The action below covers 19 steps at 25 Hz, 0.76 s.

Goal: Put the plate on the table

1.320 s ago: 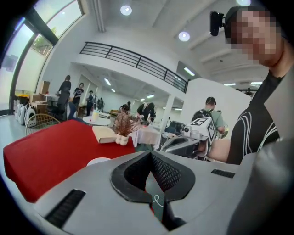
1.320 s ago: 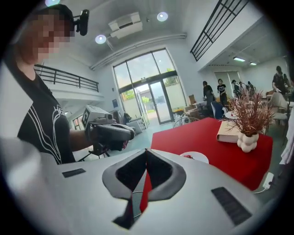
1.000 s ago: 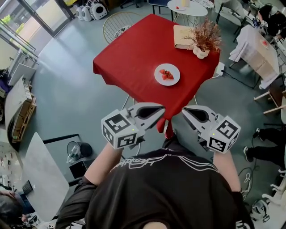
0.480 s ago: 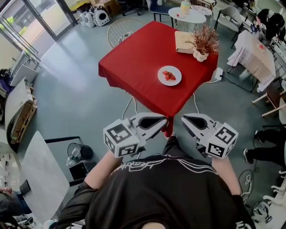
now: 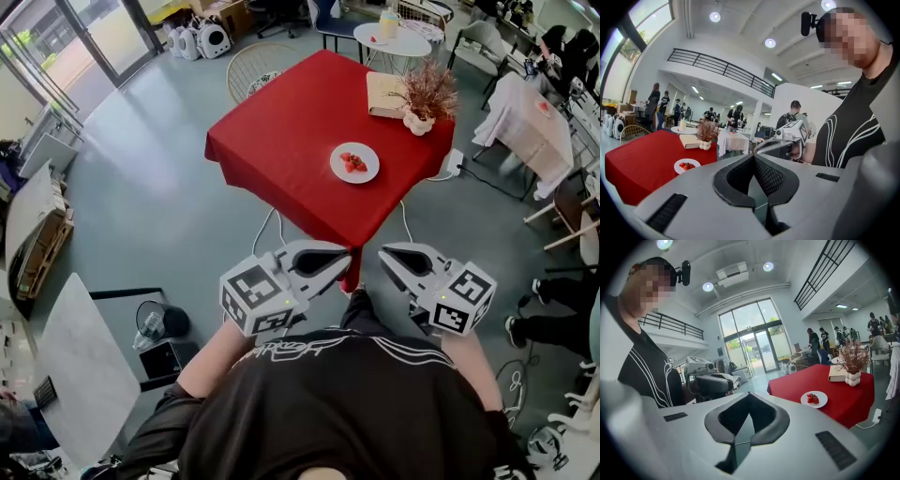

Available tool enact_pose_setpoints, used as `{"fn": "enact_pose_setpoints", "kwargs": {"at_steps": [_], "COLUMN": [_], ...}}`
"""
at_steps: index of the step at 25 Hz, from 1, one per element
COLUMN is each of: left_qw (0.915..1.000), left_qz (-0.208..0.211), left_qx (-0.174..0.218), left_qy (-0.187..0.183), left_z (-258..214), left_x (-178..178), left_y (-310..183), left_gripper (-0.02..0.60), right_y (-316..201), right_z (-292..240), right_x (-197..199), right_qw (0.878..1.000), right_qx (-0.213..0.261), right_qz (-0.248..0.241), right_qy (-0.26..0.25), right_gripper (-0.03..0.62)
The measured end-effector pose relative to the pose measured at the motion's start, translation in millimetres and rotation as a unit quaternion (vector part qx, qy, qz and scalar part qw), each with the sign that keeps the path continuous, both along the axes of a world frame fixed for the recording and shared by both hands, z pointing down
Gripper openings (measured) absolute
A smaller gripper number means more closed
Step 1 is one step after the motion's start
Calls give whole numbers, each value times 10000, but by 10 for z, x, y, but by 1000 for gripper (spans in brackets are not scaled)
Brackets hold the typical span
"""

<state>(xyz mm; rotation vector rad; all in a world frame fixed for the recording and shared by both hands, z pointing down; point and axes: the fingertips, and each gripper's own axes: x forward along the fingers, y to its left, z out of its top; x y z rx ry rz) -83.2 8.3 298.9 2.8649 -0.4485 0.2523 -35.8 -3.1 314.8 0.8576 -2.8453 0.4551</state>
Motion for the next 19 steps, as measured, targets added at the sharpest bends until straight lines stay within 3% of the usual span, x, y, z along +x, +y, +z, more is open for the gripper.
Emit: {"fn": "enact_pose_setpoints", "kwargs": {"at_steps": [19], "left_qw": [9993], "left_qz": [-13], "left_qx": [-341], "left_qy": [157], "left_z": [97], "left_x": [72], "left_y": [59], "left_gripper": [8], "right_y": [107], "right_z": [64], "right_x": [100], "right_qw": [9998], "right_qx": [-65], "right_qz": [135], "right_qy": [-136], "right_gripper": [6]}}
